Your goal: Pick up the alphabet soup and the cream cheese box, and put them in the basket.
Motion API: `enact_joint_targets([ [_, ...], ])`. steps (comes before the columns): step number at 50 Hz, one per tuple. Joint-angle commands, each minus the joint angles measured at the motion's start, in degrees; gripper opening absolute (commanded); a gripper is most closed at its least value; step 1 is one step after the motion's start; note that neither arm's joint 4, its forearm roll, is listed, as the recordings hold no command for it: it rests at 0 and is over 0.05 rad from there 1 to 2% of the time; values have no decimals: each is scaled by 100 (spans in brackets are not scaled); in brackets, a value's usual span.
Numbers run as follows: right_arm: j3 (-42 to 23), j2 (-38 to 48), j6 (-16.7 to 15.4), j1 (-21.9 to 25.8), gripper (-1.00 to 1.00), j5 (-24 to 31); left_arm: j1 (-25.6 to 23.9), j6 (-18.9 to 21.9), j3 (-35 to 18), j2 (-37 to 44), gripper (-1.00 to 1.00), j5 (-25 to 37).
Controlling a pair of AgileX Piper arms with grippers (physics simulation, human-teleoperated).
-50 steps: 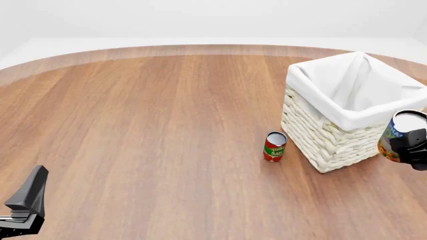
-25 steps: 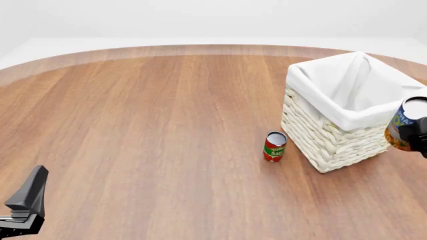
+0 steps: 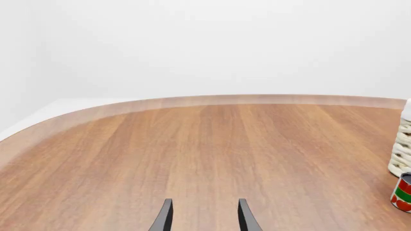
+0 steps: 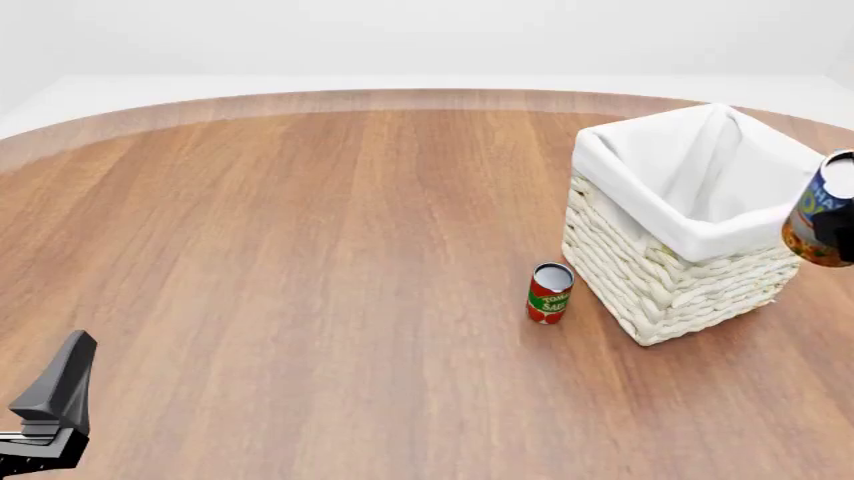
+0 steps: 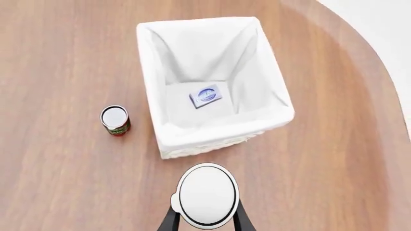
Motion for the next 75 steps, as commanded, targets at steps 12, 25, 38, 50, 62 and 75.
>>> enact_joint_targets([
  [12,-664,467,-81,19,-100,-61,0,0,0,0,100,0],
  [25,-887,873,-122,-12,-100,-337,0,0,0,0,100,0],
  [38,-987,1340,-52,19,-100,-713,0,0,0,0,100,0],
  [50,-1234,1578,-103,71,-100,-776,0,0,0,0,100,0],
  [62,-1234,1578,-103,71,-100,-776,0,0,0,0,100,0],
  [75,-1306,1676,-100,168,-100,-853,0,0,0,0,100,0],
])
